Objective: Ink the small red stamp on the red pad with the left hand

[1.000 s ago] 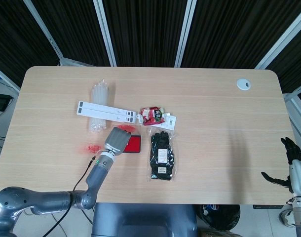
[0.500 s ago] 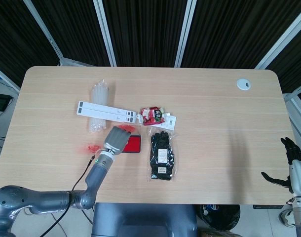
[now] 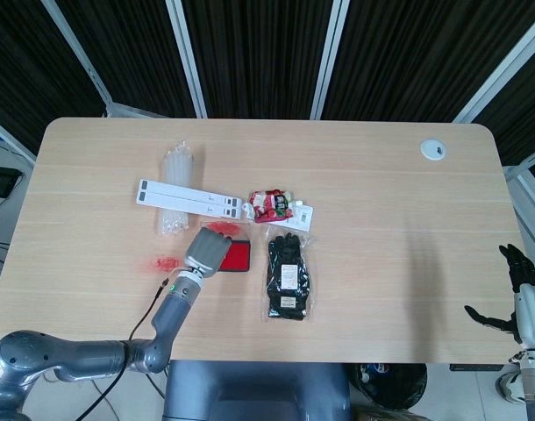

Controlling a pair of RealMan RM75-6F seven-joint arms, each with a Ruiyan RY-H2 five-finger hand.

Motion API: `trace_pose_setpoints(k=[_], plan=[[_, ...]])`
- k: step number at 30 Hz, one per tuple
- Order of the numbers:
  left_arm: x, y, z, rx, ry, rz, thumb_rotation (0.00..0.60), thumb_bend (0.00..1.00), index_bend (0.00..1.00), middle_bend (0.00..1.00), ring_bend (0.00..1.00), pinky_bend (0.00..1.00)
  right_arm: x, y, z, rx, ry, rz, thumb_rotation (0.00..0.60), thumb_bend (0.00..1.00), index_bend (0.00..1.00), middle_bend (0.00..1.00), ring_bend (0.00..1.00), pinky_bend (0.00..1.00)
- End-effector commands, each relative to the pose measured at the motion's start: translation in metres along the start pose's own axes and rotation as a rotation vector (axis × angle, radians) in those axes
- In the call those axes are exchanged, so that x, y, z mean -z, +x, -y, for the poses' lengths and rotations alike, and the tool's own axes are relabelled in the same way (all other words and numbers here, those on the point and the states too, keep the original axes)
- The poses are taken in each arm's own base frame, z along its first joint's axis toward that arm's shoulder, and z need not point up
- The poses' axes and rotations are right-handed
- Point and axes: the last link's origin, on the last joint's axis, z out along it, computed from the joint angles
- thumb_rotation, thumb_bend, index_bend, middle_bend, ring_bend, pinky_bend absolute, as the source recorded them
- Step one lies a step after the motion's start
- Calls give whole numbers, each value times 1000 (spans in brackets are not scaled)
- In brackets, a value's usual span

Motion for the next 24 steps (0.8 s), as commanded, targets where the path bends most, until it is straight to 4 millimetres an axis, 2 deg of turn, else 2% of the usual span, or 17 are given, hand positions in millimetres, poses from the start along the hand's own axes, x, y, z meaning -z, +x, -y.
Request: trace_pose_setpoints(k=[1, 11, 24], plan=[[0, -2, 0, -2, -1, 4, 600, 546, 712, 728, 594, 666, 0, 0, 0, -1, 0, 0, 600, 115, 0, 0, 0, 204], [0, 2, 2, -1, 6, -10, 600, 546, 709, 727, 594, 666, 0, 0, 0, 0, 0, 0, 600, 115, 0, 0, 0, 204], [14, 25, 14, 42, 9, -69, 600, 546, 700, 717, 591, 664, 0, 0, 0, 3, 1, -1, 600, 115, 0, 0, 0, 205]])
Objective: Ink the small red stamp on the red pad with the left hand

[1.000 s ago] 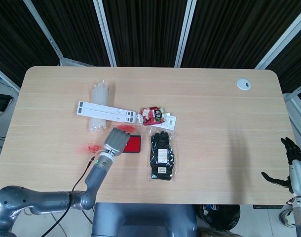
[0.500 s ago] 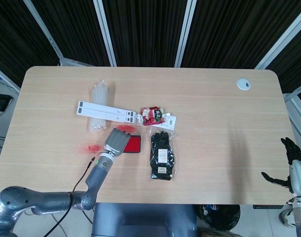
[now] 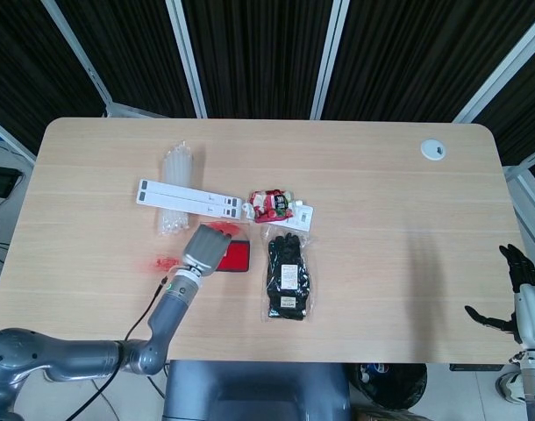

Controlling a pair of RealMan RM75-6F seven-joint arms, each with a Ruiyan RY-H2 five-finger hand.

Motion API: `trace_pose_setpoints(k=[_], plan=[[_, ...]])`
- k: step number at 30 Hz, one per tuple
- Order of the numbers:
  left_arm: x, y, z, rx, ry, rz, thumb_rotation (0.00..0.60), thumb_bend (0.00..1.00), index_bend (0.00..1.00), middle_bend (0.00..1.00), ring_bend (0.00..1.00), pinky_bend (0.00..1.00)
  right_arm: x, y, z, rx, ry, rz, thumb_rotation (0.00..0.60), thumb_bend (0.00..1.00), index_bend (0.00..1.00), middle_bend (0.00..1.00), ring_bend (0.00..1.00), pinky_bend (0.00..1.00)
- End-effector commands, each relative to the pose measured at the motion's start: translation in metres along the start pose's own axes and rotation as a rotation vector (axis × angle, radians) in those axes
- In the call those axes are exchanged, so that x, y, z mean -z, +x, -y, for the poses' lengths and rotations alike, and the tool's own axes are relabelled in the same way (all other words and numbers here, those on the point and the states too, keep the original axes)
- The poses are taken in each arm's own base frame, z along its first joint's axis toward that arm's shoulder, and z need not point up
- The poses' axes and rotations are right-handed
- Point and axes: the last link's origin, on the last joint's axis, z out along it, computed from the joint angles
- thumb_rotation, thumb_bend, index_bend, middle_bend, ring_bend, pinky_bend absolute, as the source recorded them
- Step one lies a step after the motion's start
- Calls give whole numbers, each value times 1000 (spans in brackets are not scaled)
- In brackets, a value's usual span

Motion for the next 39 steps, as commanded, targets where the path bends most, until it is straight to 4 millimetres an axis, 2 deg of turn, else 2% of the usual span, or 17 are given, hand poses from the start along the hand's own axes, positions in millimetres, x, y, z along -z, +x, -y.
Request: trace_pose_setpoints(k=[1, 10, 21, 31, 39], plan=[[7, 4, 7, 9, 7, -11, 600, 546, 699, 716, 591, 663, 0, 0, 0, 0, 0, 0, 600, 114, 0, 0, 0, 205], [31, -3, 31, 13, 45, 6, 600, 545, 690, 706, 586, 656, 1, 0, 0, 1, 1, 2, 600, 116, 0, 0, 0, 204], [53, -29, 63, -8, 101, 69, 600, 542, 664, 677, 558, 628, 1, 0, 0, 1, 2, 2, 600, 115, 0, 0, 0, 204], [55, -49, 67, -17, 106, 97, 600, 540, 648, 662, 541, 610, 1, 0, 0, 1, 2, -1, 600, 116, 0, 0, 0, 204], [52, -57, 66, -22, 115, 119, 600, 538, 626, 642, 522, 593, 1, 1, 0, -2, 0, -1, 600, 116, 0, 0, 0, 204]])
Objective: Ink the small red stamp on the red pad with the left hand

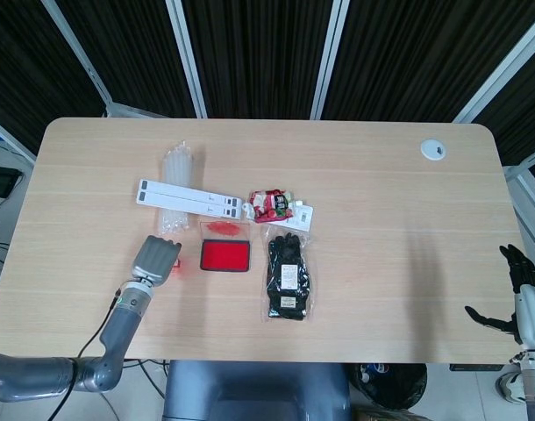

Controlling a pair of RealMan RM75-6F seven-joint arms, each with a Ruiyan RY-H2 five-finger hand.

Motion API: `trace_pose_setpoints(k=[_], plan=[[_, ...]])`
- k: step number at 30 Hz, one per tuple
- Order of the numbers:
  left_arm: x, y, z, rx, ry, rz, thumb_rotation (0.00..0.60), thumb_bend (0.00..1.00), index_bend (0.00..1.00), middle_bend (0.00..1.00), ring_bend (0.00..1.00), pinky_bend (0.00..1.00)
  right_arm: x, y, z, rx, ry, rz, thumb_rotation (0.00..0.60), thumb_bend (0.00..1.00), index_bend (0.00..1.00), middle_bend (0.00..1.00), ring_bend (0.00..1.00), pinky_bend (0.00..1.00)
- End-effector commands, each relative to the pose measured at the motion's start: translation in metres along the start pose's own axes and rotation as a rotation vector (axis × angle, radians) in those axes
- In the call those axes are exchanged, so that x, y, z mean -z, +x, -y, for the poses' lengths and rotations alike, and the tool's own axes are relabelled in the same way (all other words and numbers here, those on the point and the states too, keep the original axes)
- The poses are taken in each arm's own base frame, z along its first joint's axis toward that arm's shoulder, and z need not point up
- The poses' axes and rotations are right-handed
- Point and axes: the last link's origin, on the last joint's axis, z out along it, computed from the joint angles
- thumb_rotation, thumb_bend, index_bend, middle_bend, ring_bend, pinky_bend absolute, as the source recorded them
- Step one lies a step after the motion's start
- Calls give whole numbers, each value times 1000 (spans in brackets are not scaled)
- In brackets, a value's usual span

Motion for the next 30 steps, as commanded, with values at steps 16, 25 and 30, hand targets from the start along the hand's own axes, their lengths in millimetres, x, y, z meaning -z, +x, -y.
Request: trace_pose_setpoints(k=[16, 25, 30], plan=[[-4, -5, -6, -6, 0, 17, 600, 524, 583, 599, 485, 557, 0, 0, 0, 0, -1, 2, 600, 115, 0, 0, 0, 204], [-4, -6, -5, -10, 2, 20, 600, 501, 561, 576, 468, 541, 0, 0, 0, 2, 0, 2, 600, 116, 0, 0, 0, 204], [-5, -6, -6, -14, 2, 23, 600, 472, 550, 567, 461, 536, 0, 0, 0, 3, 0, 3, 600, 129, 0, 0, 0, 204]])
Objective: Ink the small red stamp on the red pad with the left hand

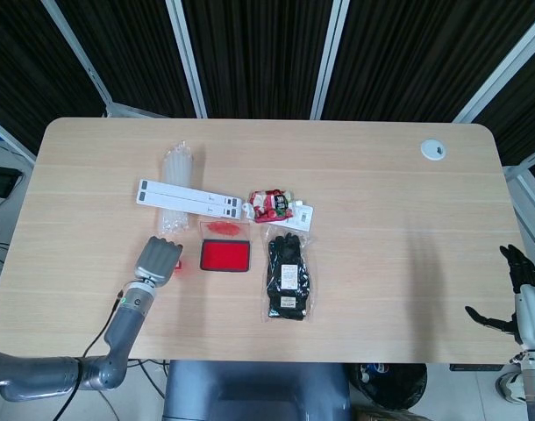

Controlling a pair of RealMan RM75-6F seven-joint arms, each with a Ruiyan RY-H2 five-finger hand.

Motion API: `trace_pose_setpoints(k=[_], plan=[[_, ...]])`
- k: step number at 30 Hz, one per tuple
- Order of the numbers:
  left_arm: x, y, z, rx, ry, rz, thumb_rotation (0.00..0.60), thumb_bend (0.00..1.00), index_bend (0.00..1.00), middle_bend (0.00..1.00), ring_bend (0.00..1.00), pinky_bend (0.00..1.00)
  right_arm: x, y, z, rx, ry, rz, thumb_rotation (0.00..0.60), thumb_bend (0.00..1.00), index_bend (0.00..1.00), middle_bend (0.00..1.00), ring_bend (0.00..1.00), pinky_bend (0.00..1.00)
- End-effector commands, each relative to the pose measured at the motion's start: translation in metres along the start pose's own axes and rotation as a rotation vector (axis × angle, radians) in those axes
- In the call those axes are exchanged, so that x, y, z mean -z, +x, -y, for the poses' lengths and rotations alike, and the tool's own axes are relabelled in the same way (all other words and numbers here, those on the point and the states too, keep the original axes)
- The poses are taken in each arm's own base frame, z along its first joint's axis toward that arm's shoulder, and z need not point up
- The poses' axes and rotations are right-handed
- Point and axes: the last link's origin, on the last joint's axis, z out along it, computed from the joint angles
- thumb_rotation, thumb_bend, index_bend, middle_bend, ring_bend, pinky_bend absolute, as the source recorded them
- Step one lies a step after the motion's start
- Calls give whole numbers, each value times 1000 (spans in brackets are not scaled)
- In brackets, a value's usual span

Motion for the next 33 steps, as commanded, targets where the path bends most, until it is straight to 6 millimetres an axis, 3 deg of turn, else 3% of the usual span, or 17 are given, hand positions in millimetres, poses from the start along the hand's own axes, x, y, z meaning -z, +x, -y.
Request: trace_pose_setpoints(k=[1, 33], plan=[[0, 0, 0, -1, -1, 1, 600, 472, 546, 561, 458, 534, 0, 0, 0, 0, 0, 0, 600, 135, 0, 0, 0, 204], [-2, 0, 1, -15, 7, 2, 600, 363, 422, 462, 398, 491, 0, 0, 0, -3, -3, 6, 600, 168, 0, 0, 0, 204]])
